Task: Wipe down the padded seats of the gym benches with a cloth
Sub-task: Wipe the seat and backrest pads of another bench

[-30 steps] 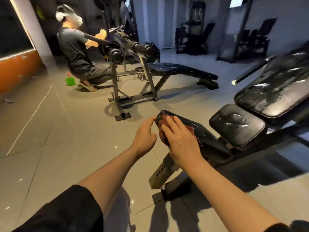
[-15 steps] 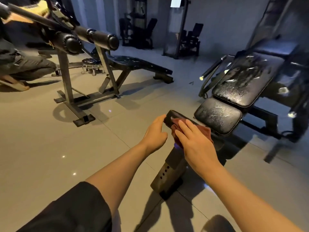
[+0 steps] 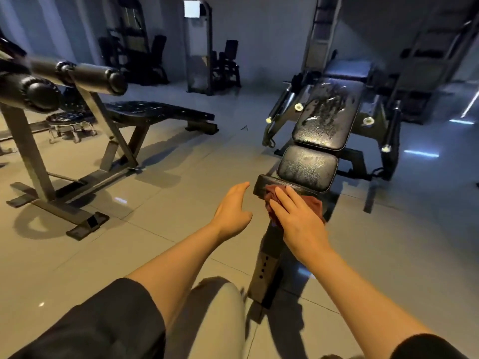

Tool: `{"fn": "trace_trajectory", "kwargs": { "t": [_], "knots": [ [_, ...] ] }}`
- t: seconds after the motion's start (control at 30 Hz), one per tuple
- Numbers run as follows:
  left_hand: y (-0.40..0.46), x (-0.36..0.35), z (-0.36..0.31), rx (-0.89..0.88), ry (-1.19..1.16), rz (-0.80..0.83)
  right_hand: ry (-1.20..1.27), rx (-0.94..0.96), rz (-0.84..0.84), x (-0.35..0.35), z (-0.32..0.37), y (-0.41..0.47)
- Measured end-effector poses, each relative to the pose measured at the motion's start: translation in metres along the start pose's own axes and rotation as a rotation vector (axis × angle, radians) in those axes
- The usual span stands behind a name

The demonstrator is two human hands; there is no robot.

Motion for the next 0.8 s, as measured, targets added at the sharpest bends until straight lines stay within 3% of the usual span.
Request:
{"fn": "trace_trajectory", "kwargs": {
  "t": [0.2, 0.37, 0.47, 0.67, 0.8],
  "knots": [
    [0.018, 0.009, 0.008, -0.144, 0.042, 0.081, 0.156, -0.242, -0.095, -0.005, 0.019, 0.013],
    [0.045, 0.006, 0.026, -0.379, -0.101, 0.022, 0.022, -0.156, -0.06, -0.016, 0.044, 0.059],
    [0.051, -0.001, 0.038, -0.502, -0.111, -0.002, -0.003, -0.165, -0.068, -0.017, 0.031, 0.044],
    [0.065, 0.012, 0.053, -0.65, -0.099, 0.108, 0.12, -0.463, -0.327, -0.022, 0.039, 0.037],
    [0.07, 0.017, 0.055, -0.721, -0.083, 0.185, 0.126, -0.448, -0.35, -0.029, 0.054, 0.061]
  ]
}}
Point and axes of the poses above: each hand's wrist, its own y-axis towards the middle knuckle, its own x-axis out of the back of the hand, z = x × y, the point moved 4 cm from there along y, towards the middle knuckle, and after that the axes turned 15 degrees about z, right-handed, at the moved point
